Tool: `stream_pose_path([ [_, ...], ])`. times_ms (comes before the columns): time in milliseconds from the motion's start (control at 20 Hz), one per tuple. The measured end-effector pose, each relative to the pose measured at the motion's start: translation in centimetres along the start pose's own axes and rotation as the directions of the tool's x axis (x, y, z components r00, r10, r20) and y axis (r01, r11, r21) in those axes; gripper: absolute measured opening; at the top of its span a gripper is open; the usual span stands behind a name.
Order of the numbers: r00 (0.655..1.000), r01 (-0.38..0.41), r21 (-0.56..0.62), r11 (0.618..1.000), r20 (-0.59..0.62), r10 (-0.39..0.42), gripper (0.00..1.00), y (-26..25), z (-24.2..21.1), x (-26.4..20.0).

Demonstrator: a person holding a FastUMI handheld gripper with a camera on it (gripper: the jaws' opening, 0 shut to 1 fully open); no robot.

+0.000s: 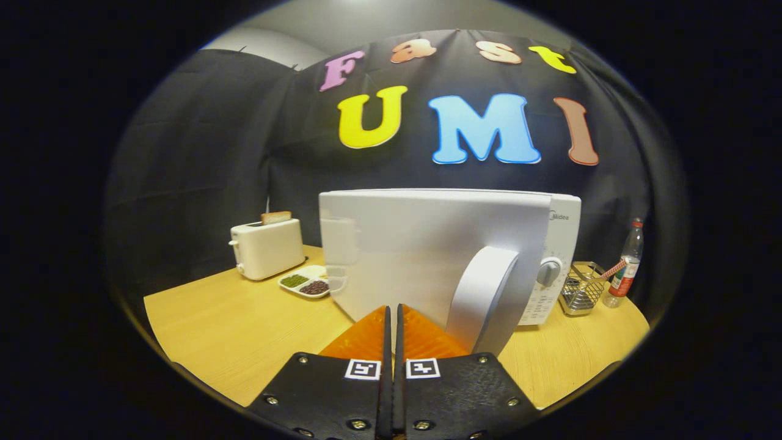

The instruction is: Open the microwave, put the food inside, and close the microwave door.

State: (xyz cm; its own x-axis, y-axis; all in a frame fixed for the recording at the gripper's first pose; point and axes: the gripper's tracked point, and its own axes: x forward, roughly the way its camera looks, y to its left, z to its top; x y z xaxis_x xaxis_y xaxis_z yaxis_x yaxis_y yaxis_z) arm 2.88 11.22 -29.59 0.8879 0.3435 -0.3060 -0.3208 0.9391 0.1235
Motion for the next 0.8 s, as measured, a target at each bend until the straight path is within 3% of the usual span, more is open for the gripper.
stream_pose_path([
  [300,0.983,0.169,-0.025,0.985,0.071,-0.167,0.01,-6.6,2.8,4.4],
  [600,0.972,0.233,-0.017,0.972,0.038,-0.232,0.01,-8.7,3.4,7.8],
  [750,0.951,0.305,-0.063,0.95,0.073,-0.301,0.01,-9.3,3.9,8.2],
  [800,0.948,0.318,-0.062,0.946,0.016,-0.317,0.01,-10.0,3.0,8.5],
])
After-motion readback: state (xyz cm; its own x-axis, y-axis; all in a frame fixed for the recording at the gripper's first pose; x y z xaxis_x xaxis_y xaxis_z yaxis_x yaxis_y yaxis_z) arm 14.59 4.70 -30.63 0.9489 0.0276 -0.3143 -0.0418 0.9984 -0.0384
